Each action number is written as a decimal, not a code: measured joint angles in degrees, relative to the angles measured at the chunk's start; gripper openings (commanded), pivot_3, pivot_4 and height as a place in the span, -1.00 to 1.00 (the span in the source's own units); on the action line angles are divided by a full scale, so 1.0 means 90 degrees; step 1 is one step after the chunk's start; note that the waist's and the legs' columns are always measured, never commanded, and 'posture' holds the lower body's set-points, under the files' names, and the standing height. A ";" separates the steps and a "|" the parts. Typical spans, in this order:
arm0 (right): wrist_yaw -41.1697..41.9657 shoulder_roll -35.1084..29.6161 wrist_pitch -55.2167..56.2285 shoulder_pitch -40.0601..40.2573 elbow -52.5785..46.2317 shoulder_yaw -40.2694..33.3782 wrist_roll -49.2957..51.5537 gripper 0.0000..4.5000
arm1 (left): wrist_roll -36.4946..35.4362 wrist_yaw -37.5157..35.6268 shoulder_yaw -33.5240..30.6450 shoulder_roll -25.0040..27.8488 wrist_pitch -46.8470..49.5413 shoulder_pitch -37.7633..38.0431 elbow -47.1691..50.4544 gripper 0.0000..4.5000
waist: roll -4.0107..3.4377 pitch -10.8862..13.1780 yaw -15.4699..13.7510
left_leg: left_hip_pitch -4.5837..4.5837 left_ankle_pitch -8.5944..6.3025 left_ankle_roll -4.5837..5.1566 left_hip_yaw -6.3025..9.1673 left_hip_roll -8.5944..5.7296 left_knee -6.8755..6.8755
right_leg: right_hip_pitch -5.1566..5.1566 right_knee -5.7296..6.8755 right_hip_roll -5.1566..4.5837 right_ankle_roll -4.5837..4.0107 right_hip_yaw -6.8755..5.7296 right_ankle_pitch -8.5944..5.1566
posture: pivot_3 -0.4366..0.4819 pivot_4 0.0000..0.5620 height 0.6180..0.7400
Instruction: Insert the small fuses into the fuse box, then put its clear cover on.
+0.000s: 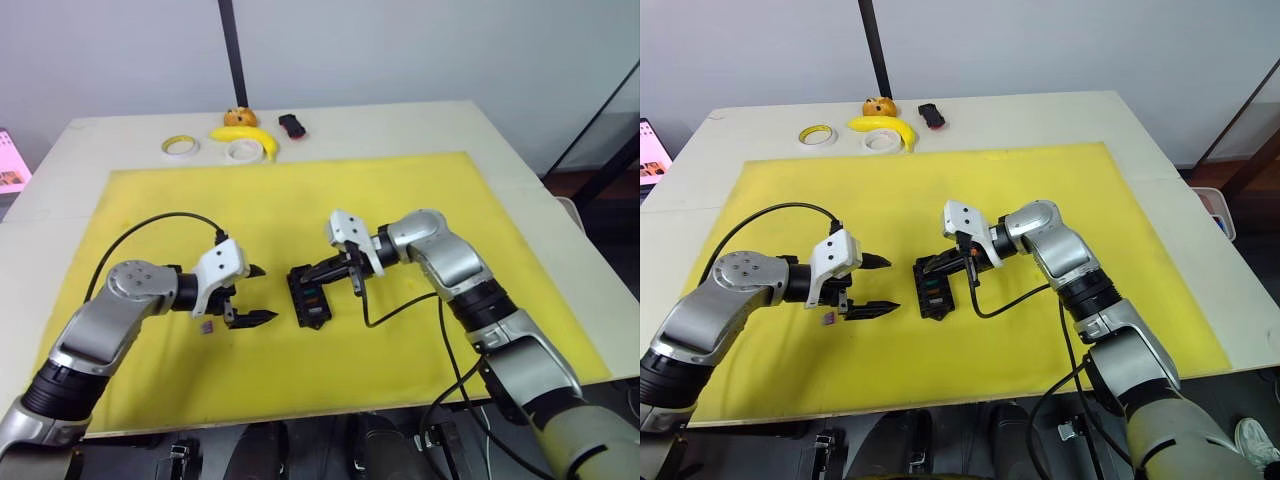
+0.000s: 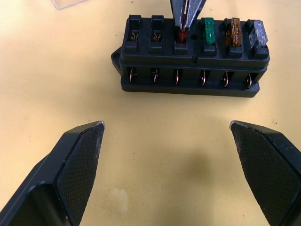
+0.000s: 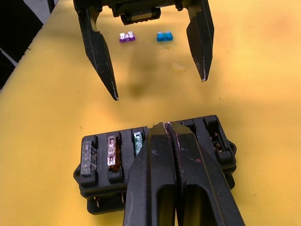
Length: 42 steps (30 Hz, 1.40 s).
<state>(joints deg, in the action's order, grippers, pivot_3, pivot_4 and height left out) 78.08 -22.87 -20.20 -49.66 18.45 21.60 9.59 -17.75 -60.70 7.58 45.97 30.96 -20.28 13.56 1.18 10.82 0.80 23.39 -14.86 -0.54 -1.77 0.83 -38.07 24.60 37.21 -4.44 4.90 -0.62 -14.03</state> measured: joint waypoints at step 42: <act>0.0762 -0.2035 -0.0552 -0.0245 -0.1293 -0.0763 0.0454 0.04 | -0.1404 -0.1095 -0.2646 0.2061 0.0951 0.1412 -0.0013 1.00 | -0.0006 0.0002 0.0005 | 0.0000 0.0000 0.0000 -0.0001 0.0009 0.0002 | -0.0001 -0.0011 -0.0007 -0.0004 -0.0004 -0.0003 | -0.05 -0.47 1.00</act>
<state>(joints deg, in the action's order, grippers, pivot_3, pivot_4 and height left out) 84.94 -41.19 -25.17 -51.87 6.81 14.73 13.68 -30.39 -70.55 -16.24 64.52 39.52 -7.58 13.45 1.13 10.85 0.84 23.39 -14.86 -0.54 -1.78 0.91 -38.05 24.59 37.12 -4.50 4.86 -0.65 -14.06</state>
